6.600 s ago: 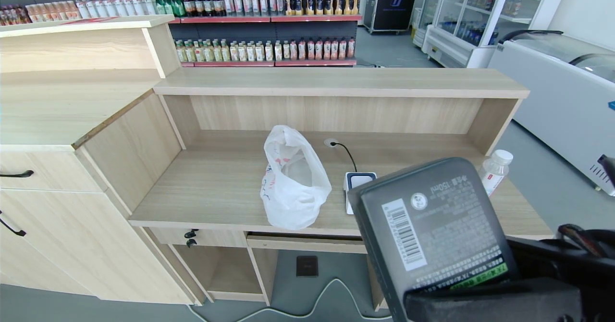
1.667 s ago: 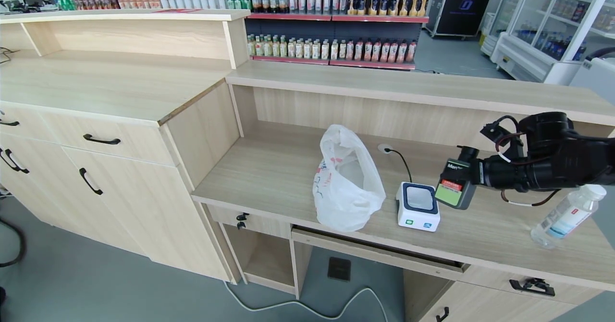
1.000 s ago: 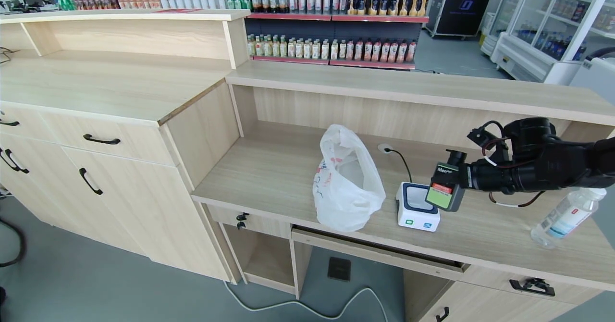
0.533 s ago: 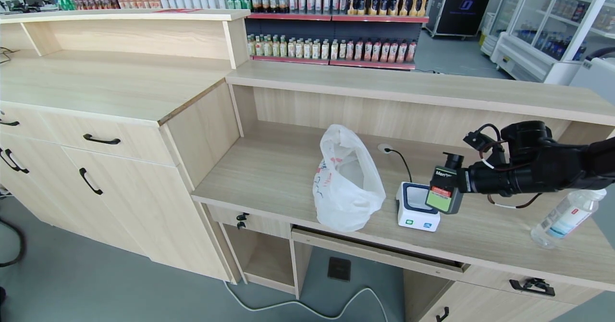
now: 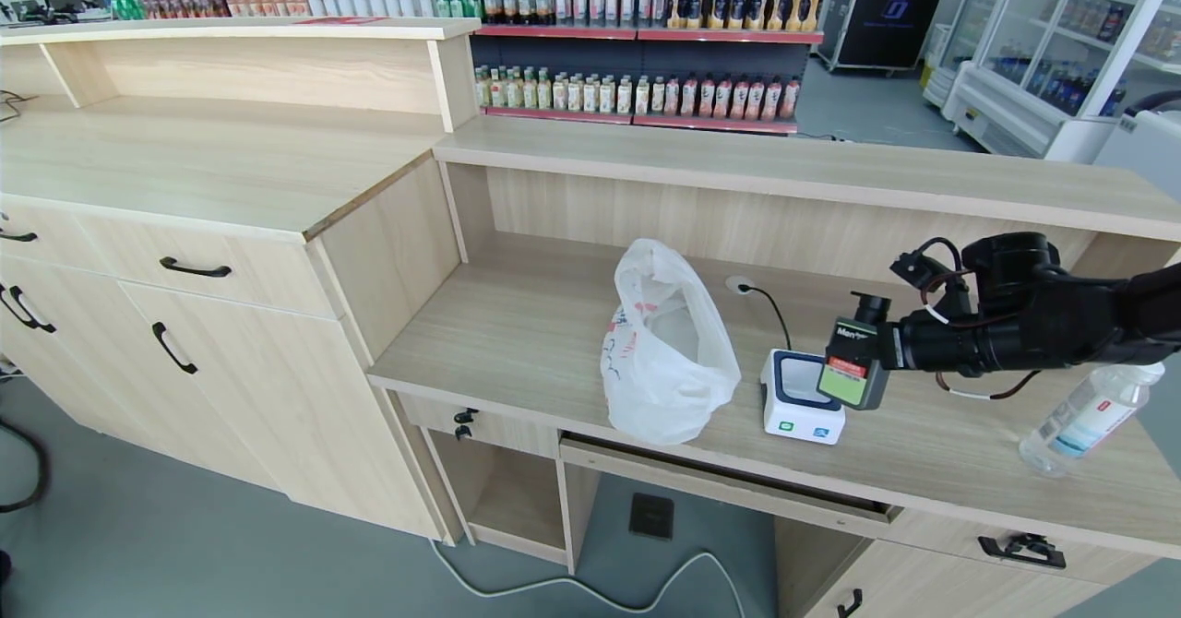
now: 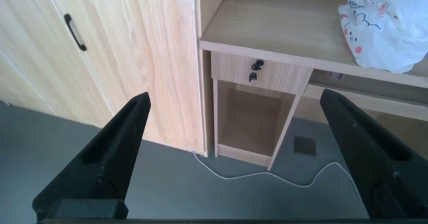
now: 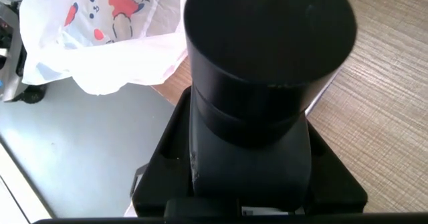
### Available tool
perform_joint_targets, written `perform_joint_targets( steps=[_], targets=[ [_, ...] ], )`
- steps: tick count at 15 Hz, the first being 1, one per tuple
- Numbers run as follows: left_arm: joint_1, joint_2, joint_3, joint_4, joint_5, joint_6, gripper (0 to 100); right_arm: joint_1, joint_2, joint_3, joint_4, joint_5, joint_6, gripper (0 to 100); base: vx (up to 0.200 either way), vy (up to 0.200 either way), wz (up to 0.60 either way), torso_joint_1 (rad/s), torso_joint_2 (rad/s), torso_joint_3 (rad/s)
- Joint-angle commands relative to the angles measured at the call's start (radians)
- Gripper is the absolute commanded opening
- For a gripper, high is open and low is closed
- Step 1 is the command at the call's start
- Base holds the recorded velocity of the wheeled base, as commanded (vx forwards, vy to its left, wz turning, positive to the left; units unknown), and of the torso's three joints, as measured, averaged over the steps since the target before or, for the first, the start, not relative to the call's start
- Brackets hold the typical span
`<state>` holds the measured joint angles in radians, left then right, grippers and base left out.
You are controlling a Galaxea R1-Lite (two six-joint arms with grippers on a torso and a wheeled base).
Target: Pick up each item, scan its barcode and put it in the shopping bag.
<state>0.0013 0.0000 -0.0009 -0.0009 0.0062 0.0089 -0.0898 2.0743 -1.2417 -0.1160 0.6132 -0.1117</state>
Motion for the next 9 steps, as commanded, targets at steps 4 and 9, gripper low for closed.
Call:
perform_joint_targets(
  steps=[4, 9],
  targets=[
    [0.0, 0.0, 0.001, 0.001, 0.0, 0.0, 100, -0.002, 0.0, 0.001, -0.001, 0.0, 0.0, 0, 0.0, 0.0, 0.0, 0.0, 0.0, 0.0],
    [0.0, 0.0, -0.001, -0.001, 0.001, 0.0, 100, -0.018, -0.204, 0.076, -0.041, -0.01, 0.007, 0, 0.0, 0.0, 0.0, 0.0, 0.0, 0.0]
  ],
)
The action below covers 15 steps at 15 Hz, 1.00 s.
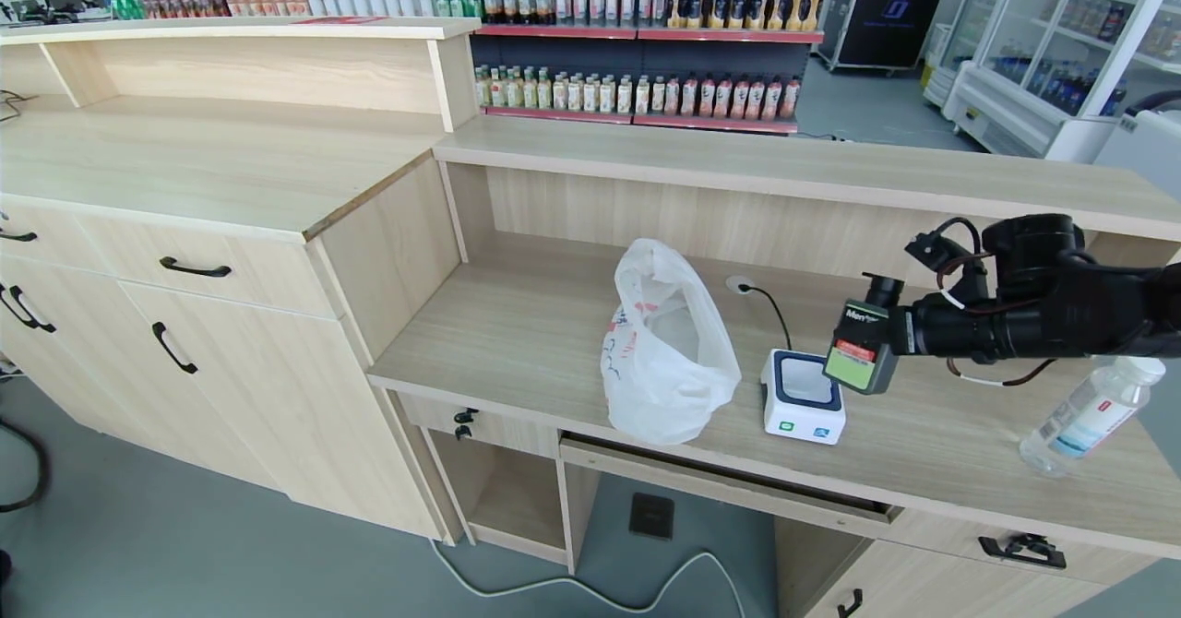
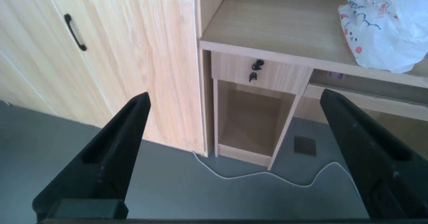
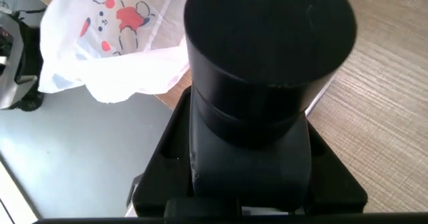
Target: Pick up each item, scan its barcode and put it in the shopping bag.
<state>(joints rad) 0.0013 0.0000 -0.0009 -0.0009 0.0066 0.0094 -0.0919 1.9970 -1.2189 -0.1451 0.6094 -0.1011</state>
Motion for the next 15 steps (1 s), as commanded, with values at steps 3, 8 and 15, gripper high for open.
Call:
perform_joint_targets(
  steps=[3, 8, 15],
  targets=[
    [0.0, 0.0, -0.001, 0.001, 0.001, 0.0, 100, -0.051, -0.294, 0.216, -0.205, -0.201, -0.028, 0, 0.0, 0.0, 0.0, 0.0, 0.0, 0.0],
    [0.0, 0.0, -0.001, 0.001, 0.0, 0.0, 100, 0.055, -0.334, 0.309, -0.268, -0.769, -0.063, 0, 0.0, 0.0, 0.0, 0.0, 0.0, 0.0],
    [0.0, 0.0, -0.001, -0.001, 0.0, 0.0, 100, 0.103, -0.311, 0.288, -0.346, -0.763, -0.117, 0, 0.0, 0.0, 0.26, 0.001, 0.0, -0.001]
  ],
)
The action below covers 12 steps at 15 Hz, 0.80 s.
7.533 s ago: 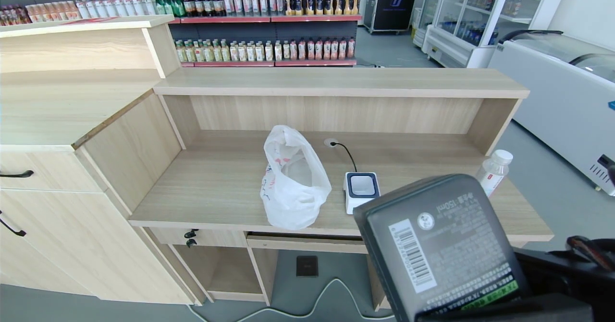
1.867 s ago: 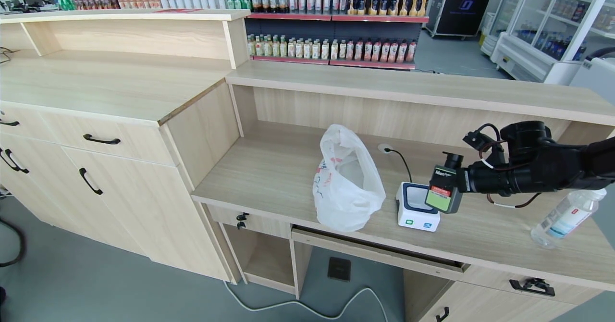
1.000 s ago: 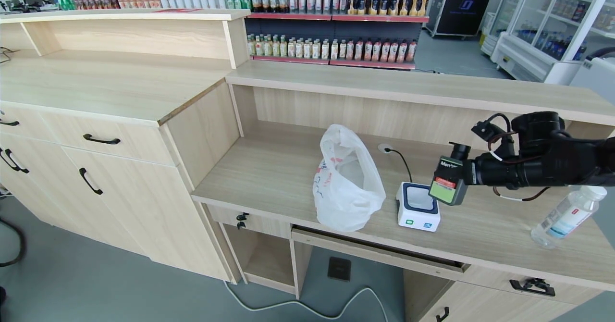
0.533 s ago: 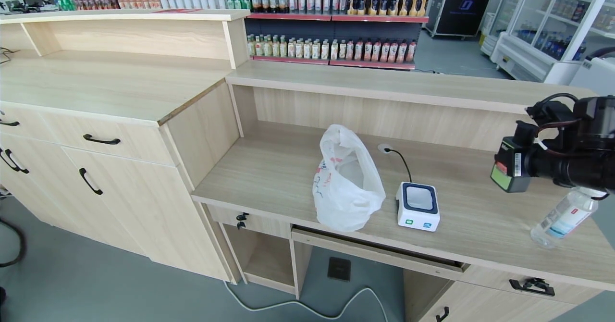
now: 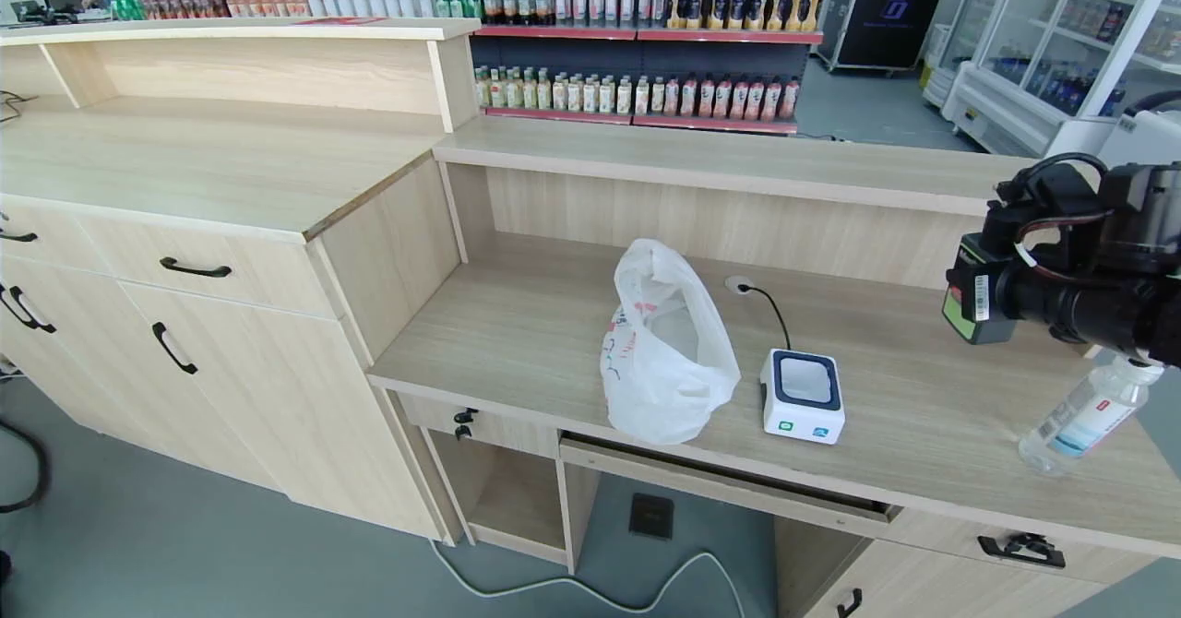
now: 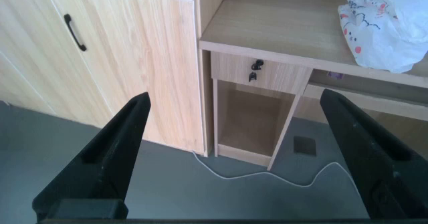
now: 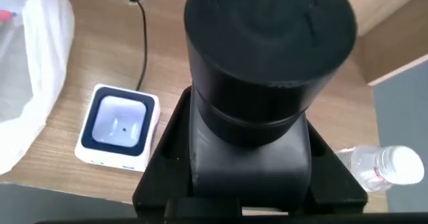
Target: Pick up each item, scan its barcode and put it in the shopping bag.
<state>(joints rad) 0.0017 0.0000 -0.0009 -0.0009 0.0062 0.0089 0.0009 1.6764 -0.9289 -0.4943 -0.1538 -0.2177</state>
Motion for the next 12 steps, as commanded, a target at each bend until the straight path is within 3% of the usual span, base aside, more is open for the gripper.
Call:
perform_joint_targets(
  steps=[1, 4, 12],
  targets=[
    [0.0, 0.0, 0.001, -0.001, 0.0, 0.0, 100, 0.025, 0.028, -0.016, -0.03, 0.0, -0.002, 0, 0.0, 0.0, 0.6, 0.002, 0.0, 0.002],
    [0.0, 0.0, 0.001, 0.001, 0.0, 0.0, 100, 0.033, 0.14, -0.031, -0.188, 0.146, -0.002, 0, 0.0, 0.0, 0.2, 0.001, 0.0, 0.001],
    [0.0, 0.0, 0.001, -0.001, 0.0, 0.0, 100, 0.047, 0.414, -0.107, -0.253, 0.185, 0.008, 0, 0.0, 0.0, 0.0, 0.0, 0.0, 0.0]
  ],
)
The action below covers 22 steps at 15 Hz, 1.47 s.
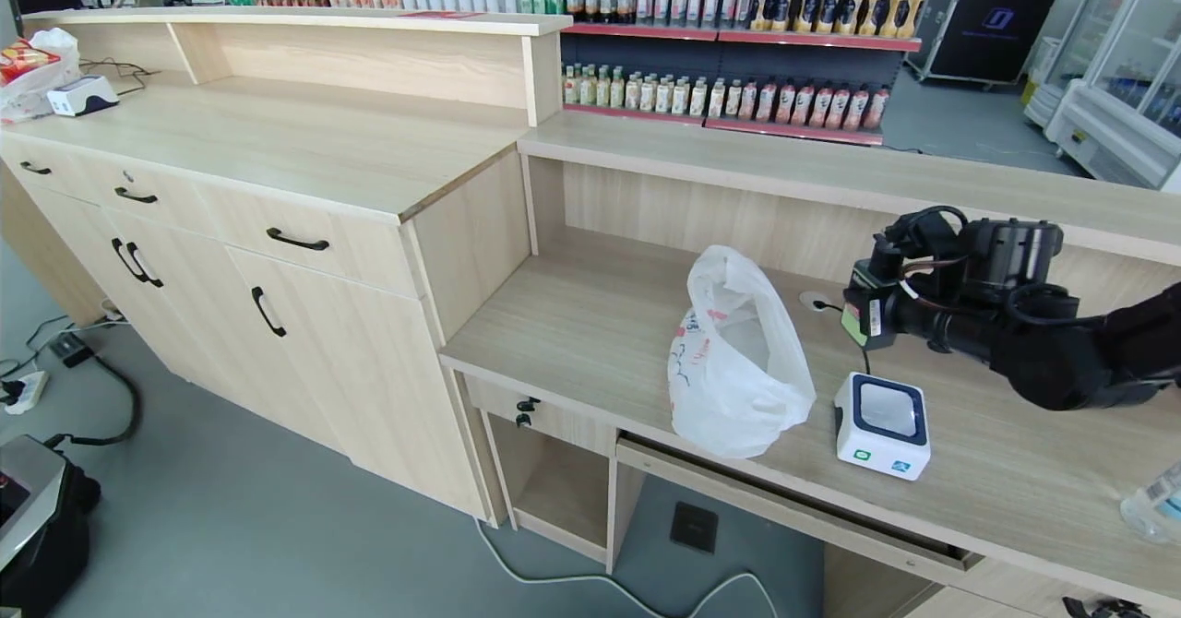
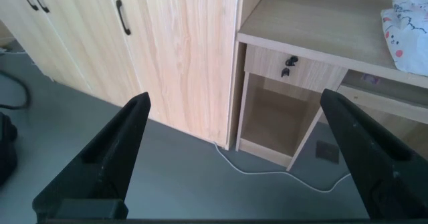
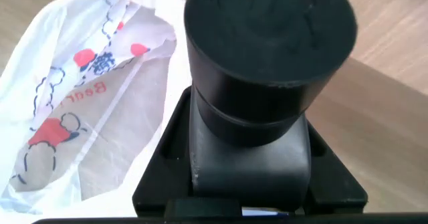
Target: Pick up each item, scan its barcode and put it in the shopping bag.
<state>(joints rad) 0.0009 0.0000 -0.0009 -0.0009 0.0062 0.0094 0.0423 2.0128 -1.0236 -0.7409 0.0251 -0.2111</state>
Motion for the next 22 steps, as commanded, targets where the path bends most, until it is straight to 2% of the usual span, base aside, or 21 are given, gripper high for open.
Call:
perform_joint_targets(
  steps=[1, 3, 5, 14, 22],
  targets=[
    [0.001, 0.0, 0.001, -0.001, 0.001, 0.0, 100, 0.008, 0.095, -0.018, -0.005, 0.027, 0.001, 0, 0.0, 0.0, 0.0, 0.0, 0.0, 0.0],
    [0.001, 0.0, -0.001, 0.001, 0.001, 0.0, 100, 0.028, 0.132, -0.046, -0.022, 0.125, 0.001, 0, 0.0, 0.0, 0.0, 0.0, 0.0, 0.0],
    [0.001, 0.0, -0.001, -0.001, 0.001, 0.0, 100, 0.048, 0.165, -0.079, -0.055, 0.164, -0.001, 0, 0.0, 0.0, 0.0, 0.0, 0.0, 0.0],
    [0.001, 0.0, 0.001, -0.001, 0.0, 0.0, 100, 0.077, 0.336, -0.306, -0.066, 0.173, -0.005, 0, 0.0, 0.0, 0.0, 0.0, 0.0, 0.0],
    [0.001, 0.0, 0.001, -0.001, 0.001, 0.0, 100, 0.111, 0.439, -0.42, -0.071, 0.179, -0.008, 0, 0.0, 0.0, 0.0, 0.0, 0.0, 0.0]
  ],
)
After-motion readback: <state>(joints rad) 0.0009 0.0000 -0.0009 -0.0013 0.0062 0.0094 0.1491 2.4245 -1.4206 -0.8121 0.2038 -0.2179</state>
